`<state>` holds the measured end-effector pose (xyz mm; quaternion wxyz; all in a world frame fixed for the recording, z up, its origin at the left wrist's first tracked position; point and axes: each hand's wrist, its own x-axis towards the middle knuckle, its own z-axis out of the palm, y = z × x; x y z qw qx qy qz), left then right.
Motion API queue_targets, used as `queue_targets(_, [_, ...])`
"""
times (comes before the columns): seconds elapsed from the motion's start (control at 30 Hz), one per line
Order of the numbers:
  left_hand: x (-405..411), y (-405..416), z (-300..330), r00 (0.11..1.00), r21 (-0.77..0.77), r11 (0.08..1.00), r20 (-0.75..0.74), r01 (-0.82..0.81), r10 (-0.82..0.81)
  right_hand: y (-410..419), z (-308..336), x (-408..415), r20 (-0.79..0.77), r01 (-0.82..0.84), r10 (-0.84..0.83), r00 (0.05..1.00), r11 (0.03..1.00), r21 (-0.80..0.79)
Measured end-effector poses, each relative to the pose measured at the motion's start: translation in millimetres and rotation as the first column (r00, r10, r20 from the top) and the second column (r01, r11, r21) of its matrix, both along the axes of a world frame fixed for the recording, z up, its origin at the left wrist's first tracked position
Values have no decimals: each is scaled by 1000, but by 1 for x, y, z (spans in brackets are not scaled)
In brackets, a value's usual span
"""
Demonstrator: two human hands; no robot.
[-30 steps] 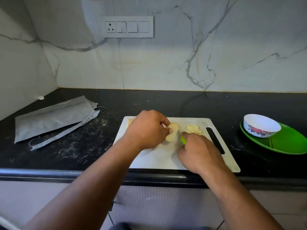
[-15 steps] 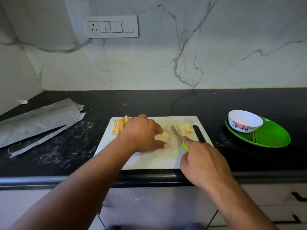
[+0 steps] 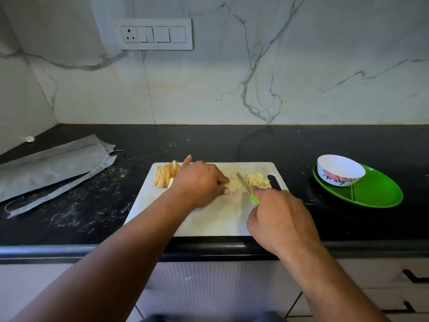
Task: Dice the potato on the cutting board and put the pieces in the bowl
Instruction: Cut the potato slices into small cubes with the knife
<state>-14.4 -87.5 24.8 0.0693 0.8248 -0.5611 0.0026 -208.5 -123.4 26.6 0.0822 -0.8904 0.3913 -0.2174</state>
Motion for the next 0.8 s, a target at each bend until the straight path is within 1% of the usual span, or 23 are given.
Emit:
queue_targets(0.13, [2,-5,-6,998,41,999,66,17,-20,3,6,7,-46,-4,3,999,1000,-12])
queue_targets(0.3, [6,-11,-16,994,-19,1000,109,5,-3,8,7,14,-101,2,-5,995,1000,-31])
queue_targets(0.43, [4,-12,-19,992,-38,999,127,-19,24,17,6,5,-122,-27,22,992,999,-38])
queue_targets(0.6, [6,-13,-25,994,-77,996,94,-44,51,31,6,-19,-150,-51,46,988,998,-31])
queue_targets(0.8, [-2,-16,-27,993,-155,982,42,-104,112,34,3,-30,-129,-39,32,991,998,-56])
